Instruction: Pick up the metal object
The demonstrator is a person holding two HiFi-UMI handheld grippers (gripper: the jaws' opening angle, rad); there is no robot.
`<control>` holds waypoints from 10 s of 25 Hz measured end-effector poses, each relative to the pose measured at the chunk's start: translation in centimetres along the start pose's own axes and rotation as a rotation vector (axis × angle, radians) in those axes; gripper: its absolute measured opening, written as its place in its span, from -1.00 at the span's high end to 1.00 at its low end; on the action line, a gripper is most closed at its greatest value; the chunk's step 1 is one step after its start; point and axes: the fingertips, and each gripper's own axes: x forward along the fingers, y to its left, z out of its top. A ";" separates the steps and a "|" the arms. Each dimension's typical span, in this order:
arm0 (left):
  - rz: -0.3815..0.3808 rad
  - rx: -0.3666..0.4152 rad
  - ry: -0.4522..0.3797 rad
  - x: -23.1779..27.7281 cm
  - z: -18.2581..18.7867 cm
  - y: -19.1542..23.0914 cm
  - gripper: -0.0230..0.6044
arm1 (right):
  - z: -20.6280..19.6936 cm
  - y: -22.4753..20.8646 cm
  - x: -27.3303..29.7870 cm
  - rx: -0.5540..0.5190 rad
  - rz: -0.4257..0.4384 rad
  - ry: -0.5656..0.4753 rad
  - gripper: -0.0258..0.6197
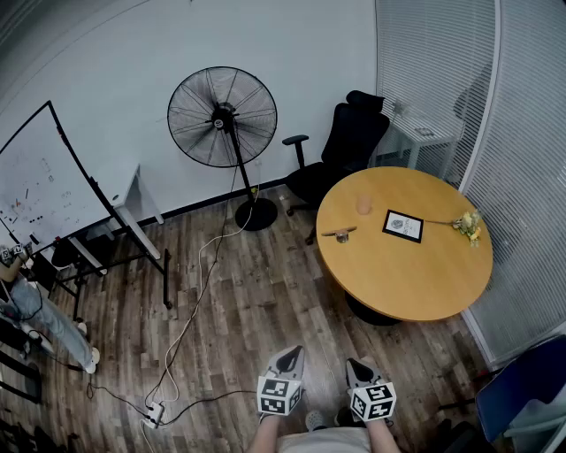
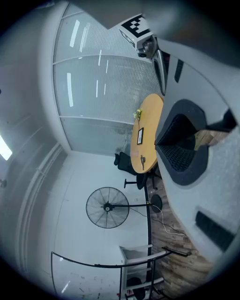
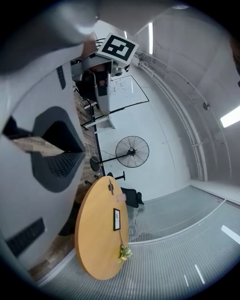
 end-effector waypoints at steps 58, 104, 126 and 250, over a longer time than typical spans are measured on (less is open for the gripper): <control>0.095 -0.069 0.112 19.4 5.8 14.3 0.46 | 10.9 -10.8 23.0 -0.018 0.047 0.096 0.64; -0.049 0.152 0.198 43.3 13.5 13.7 0.46 | 19.4 -29.2 33.0 0.132 -0.013 0.041 0.65; -0.306 0.488 0.372 55.1 8.4 11.1 0.46 | 18.6 -31.3 33.5 0.152 -0.065 0.097 0.64; -0.219 -0.070 0.152 39.1 9.7 12.7 0.89 | 17.3 -22.9 27.7 0.081 -0.089 0.054 0.92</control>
